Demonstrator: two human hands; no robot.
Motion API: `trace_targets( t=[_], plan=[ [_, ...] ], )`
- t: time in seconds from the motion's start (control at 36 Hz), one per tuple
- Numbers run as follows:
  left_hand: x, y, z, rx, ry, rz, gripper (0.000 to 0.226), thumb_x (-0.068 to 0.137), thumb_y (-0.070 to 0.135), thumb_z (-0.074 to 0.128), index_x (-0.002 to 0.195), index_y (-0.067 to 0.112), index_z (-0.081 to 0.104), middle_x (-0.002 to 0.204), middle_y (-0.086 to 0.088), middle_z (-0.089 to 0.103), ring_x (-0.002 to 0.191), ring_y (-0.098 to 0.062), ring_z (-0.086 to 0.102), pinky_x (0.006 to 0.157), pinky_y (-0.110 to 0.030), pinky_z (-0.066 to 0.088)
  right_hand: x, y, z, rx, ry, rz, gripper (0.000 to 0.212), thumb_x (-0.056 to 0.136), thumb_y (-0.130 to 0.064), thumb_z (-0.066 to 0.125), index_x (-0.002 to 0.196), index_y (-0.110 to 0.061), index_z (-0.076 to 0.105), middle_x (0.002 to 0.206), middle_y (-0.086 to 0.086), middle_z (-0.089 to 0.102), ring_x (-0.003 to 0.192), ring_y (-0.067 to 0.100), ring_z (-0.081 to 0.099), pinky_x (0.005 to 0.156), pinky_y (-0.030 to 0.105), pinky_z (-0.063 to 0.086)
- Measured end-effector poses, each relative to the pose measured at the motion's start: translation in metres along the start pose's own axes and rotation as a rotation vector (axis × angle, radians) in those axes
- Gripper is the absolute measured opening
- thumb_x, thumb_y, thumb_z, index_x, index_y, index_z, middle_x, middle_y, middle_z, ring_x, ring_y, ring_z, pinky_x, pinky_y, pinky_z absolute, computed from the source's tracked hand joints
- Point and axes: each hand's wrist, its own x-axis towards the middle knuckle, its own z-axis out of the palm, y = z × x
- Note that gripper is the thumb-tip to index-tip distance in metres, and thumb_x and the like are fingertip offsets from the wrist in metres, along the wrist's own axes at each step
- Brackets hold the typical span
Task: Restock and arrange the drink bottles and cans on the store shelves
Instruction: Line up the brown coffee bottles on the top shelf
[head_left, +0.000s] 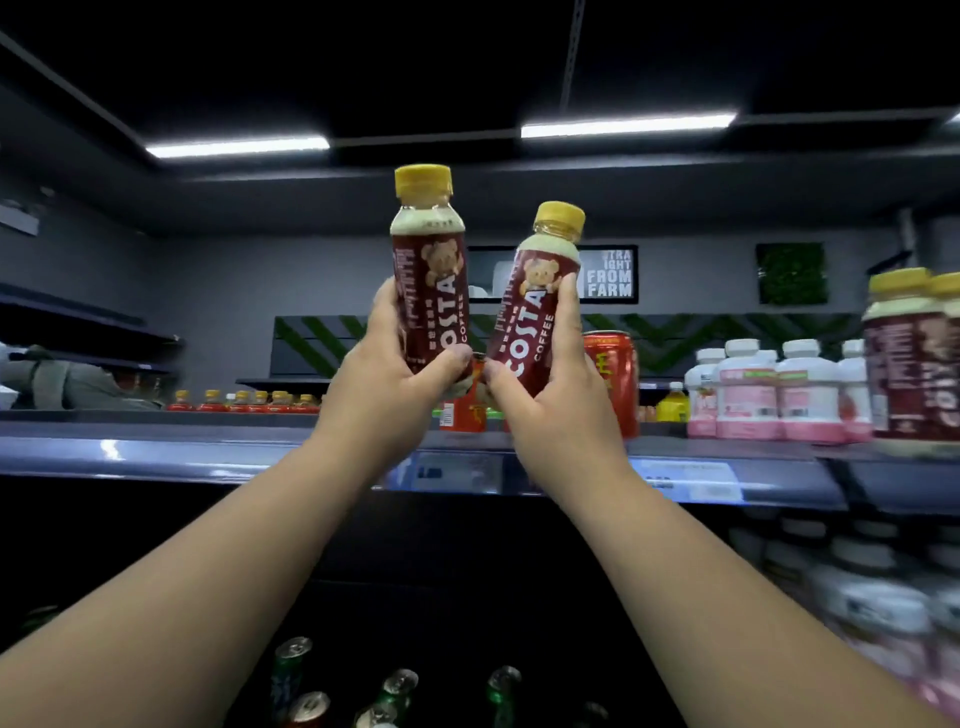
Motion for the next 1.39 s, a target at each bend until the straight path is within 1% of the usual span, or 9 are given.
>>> trace_targets(
  t=[0.08, 0.19, 0.39, 0.5, 0.64, 0.81, 0.97, 1.19, 1.39],
  plan=[
    [-0.005, 0.026, 0.023, 0.012, -0.057, 0.042, 0.076, 0.084, 0.053, 0.065, 0.146, 0.046, 0.021, 0.119, 0.017, 0.062, 0.106, -0.009, 0.064, 0.091, -0.047, 0.055, -0.01, 0.007, -0.036, -0.08, 0.017, -0.056, 0.096, 0.095, -0.047, 0.061, 0.152, -0.051, -0.017, 0.121, -0.011, 0.044, 0.097, -0.003, 0.049, 0.08, 0.029, 0.049],
    [-0.014, 0.057, 0.062, 0.021, -0.098, 0.078, 0.074, 0.086, 0.049, 0.066, 0.145, 0.046, 0.021, 0.119, 0.017, 0.063, 0.106, -0.01, 0.064, 0.093, -0.047, 0.054, -0.017, 0.022, -0.085, -0.158, 0.037, -0.059, 0.097, 0.094, -0.047, 0.061, 0.15, -0.055, -0.017, 0.136, -0.003, 0.05, 0.111, 0.014, 0.056, 0.093, 0.046, 0.053],
    [-0.022, 0.1, 0.139, -0.017, -0.158, 0.041, 0.078, 0.08, 0.059, 0.066, 0.143, 0.048, 0.02, 0.121, 0.016, 0.062, 0.108, -0.016, 0.065, 0.093, -0.048, 0.054, -0.024, 0.063, -0.169, -0.291, 0.04, -0.007, 0.097, 0.094, -0.048, 0.061, 0.151, -0.053, -0.018, 0.14, -0.004, 0.05, 0.111, 0.014, 0.054, 0.092, 0.041, 0.051],
    [-0.022, 0.124, 0.181, 0.02, -0.201, 0.032, 0.08, 0.085, 0.054, 0.067, 0.148, 0.041, 0.019, 0.129, 0.012, 0.059, 0.114, -0.016, 0.061, 0.097, -0.044, 0.051, -0.025, 0.086, -0.213, -0.364, 0.001, 0.031, 0.095, 0.096, -0.049, 0.057, 0.15, -0.052, -0.021, 0.139, -0.004, 0.048, 0.109, 0.016, 0.054, 0.09, 0.043, 0.052],
    [-0.019, 0.146, 0.224, 0.075, -0.209, 0.023, 0.084, 0.087, 0.056, 0.064, 0.151, 0.038, 0.013, 0.133, 0.007, 0.061, 0.115, -0.018, 0.061, 0.097, -0.047, 0.051, -0.019, 0.111, -0.249, -0.476, -0.001, 0.024, 0.095, 0.098, -0.047, 0.056, 0.152, -0.047, -0.022, 0.145, 0.002, 0.046, 0.114, 0.027, 0.056, 0.087, 0.041, 0.051],
    [-0.016, 0.143, 0.255, 0.139, -0.182, -0.036, 0.078, 0.088, 0.052, 0.064, 0.148, 0.034, 0.018, 0.13, 0.003, 0.062, 0.113, -0.024, 0.061, 0.09, -0.041, 0.05, -0.004, 0.132, -0.255, -0.428, -0.025, 0.073, 0.095, 0.098, -0.045, 0.057, 0.152, -0.047, -0.021, 0.144, 0.005, 0.047, 0.116, 0.03, 0.057, 0.09, 0.041, 0.048],
    [-0.016, 0.13, 0.259, 0.132, -0.167, -0.147, 0.063, 0.086, 0.052, 0.064, 0.136, 0.03, 0.033, 0.121, 0.005, 0.065, 0.105, -0.023, 0.063, 0.092, -0.046, 0.05, 0.003, 0.146, -0.234, -0.436, -0.116, 0.09, 0.095, 0.099, -0.043, 0.055, 0.15, -0.046, -0.025, 0.149, 0.007, 0.042, 0.112, 0.03, 0.059, 0.088, 0.041, 0.05],
    [-0.015, 0.132, 0.259, 0.229, -0.192, -0.177, 0.046, 0.084, 0.049, 0.062, 0.117, 0.024, 0.039, 0.107, 0.003, 0.063, 0.096, -0.026, 0.061, 0.085, -0.043, 0.049, 0.0, 0.157, -0.226, -0.597, -0.18, 0.057, 0.091, 0.098, -0.046, 0.048, 0.154, -0.033, -0.023, 0.135, 0.009, 0.049, 0.098, 0.033, 0.059, 0.075, 0.042, 0.049],
    [-0.014, 0.131, 0.262, 0.263, -0.196, -0.15, 0.044, 0.08, 0.049, 0.061, 0.108, 0.023, 0.04, 0.093, 0.008, 0.06, 0.083, -0.02, 0.059, 0.067, -0.037, 0.042, 0.001, 0.161, -0.222, -0.577, -0.125, 0.038, 0.091, 0.097, -0.045, 0.049, 0.155, -0.032, -0.02, 0.125, 0.012, 0.052, 0.109, 0.03, 0.053, 0.09, 0.048, 0.05]
  ],
)
